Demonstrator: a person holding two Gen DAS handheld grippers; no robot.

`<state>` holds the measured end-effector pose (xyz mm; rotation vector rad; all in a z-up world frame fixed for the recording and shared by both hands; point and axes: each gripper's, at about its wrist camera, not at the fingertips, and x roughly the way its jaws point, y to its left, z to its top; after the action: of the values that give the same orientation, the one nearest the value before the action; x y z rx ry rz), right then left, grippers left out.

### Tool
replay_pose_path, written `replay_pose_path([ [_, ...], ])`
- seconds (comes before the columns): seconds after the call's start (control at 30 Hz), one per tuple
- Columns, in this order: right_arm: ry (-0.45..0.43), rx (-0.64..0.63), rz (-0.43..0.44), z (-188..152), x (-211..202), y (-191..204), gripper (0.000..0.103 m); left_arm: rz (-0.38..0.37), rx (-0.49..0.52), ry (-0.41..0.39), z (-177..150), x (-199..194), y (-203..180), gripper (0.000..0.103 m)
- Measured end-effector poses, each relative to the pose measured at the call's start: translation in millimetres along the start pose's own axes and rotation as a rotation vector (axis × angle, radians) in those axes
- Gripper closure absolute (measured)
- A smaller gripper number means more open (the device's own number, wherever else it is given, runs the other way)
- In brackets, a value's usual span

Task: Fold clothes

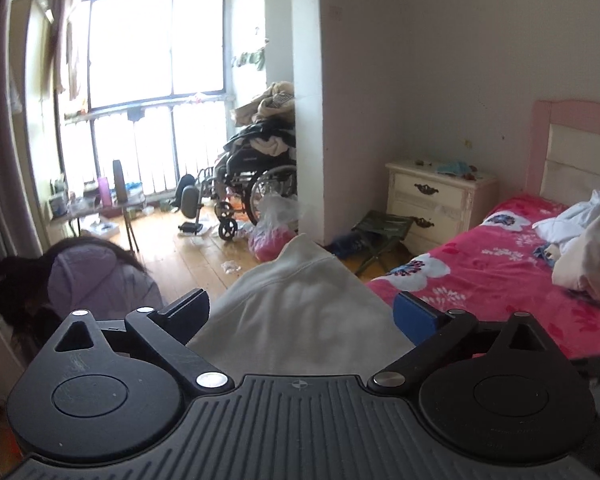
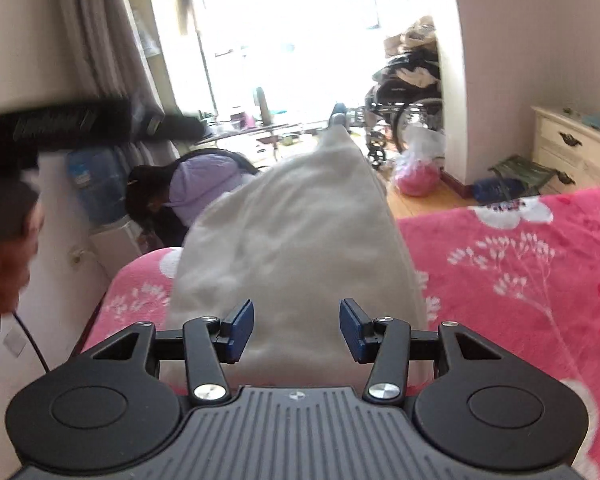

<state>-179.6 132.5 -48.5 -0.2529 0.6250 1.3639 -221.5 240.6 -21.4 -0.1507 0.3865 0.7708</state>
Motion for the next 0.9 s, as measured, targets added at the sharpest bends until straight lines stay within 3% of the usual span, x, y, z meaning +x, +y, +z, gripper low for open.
replay_pose_path([
  [0.17, 0.066, -0.055, -0.007, 40.8, -33.6, -2.9, 0.051, 0.004, -0.152, 0.014, 12.3, -11.5, -6.7, 0.001],
  [0.27, 0.083, -0.101, -0.009, 61.2, -51.4, 4.3, 0.05, -0.031, -0.196, 0.005, 11.4, -22.3, -14.5, 0.0],
  [0.47, 0.108, -0.115, -0.062, 69.8, -56.2, 9.6, 0.047, -0.075, -0.306, 0.067, -11.1, -32.3, -21.4, 0.0],
  [0.67, 0.157, -0.104, -0.127, 76.8, -55.8, 8.2, 0.047, 0.037, -0.265, -0.037, -2.3, -37.6, -6.5, 0.0],
  [0.9, 0.202, -0.041, -0.188, 80.2, -61.5, 9.8, 0.047, 0.092, -0.272, 0.058, -2.9, -28.6, -2.8, 0.0],
])
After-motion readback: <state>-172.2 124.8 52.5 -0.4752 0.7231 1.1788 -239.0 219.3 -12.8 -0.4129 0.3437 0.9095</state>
